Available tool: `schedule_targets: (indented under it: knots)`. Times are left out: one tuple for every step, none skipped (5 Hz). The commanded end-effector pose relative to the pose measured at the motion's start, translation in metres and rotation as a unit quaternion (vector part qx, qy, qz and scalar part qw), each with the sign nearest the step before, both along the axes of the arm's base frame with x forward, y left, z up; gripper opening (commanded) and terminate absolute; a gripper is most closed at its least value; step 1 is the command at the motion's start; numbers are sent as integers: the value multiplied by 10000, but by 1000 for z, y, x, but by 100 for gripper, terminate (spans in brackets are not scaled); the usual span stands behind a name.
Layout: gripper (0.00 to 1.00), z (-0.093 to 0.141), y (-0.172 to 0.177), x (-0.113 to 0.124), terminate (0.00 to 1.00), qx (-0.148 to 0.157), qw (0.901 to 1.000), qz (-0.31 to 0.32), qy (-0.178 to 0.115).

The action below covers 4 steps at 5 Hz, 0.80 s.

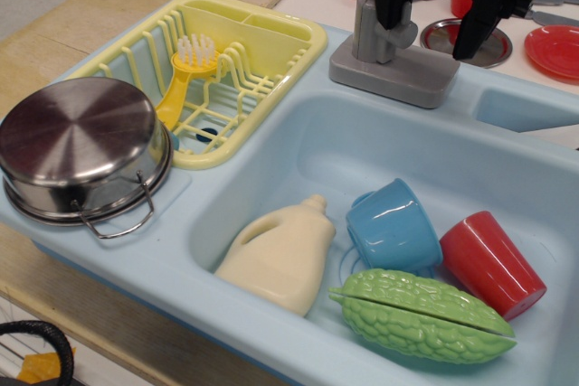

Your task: Turn lever vertical to front

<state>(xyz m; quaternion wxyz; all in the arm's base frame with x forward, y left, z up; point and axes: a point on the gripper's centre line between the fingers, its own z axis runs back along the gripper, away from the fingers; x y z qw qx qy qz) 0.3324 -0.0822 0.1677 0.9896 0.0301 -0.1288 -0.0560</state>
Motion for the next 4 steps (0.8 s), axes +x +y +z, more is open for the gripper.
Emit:
schedule_targets:
  knots:
    - [0,13,3,1,0,-40,9994,77,-326]
    - [0,10,5,-5,0,-105,9992,186,-343]
    - [0,6,7,-13,0,-175,9988,293,-354]
    - [0,-2,12,-30,0,-262,9977,509,-375]
